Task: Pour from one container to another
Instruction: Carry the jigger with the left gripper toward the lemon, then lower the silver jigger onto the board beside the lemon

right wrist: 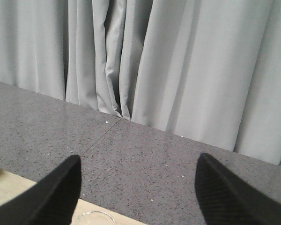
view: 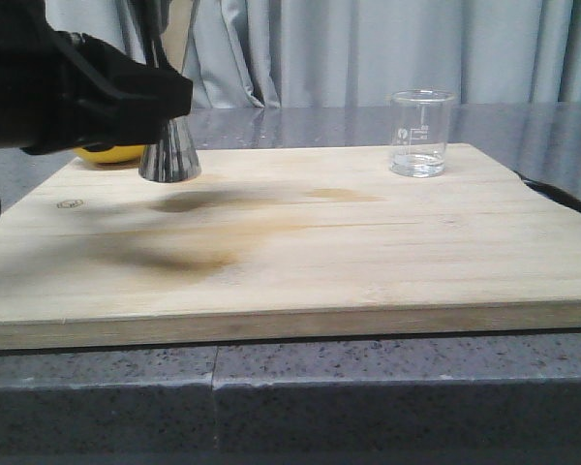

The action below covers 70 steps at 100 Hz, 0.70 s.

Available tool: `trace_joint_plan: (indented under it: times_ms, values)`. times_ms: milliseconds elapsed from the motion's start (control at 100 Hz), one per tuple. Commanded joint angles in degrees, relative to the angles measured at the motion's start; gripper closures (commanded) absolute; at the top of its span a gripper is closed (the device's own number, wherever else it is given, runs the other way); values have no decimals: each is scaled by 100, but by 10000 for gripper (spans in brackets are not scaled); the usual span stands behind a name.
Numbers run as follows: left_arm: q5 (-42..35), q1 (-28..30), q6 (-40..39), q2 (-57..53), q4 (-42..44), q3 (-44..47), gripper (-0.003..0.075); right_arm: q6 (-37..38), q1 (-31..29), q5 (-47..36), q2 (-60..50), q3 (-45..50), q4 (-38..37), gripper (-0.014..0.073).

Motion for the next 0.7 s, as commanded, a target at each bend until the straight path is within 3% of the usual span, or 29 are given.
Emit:
trace_joint_plan:
  times_ms: [0, 340, 690]
  values:
    - [-628, 16, -138, -200, -28, -75, 739, -48, -25, -399, -101, -150, 14, 151]
    - [-1112, -67, -420, 161, 107, -64, 739, -48, -25, -399, -101, -150, 22, 151]
    - [-1073, -138, -420, 240, 107, -62, 739, -48, -25, -399, -101, -150, 22, 151]
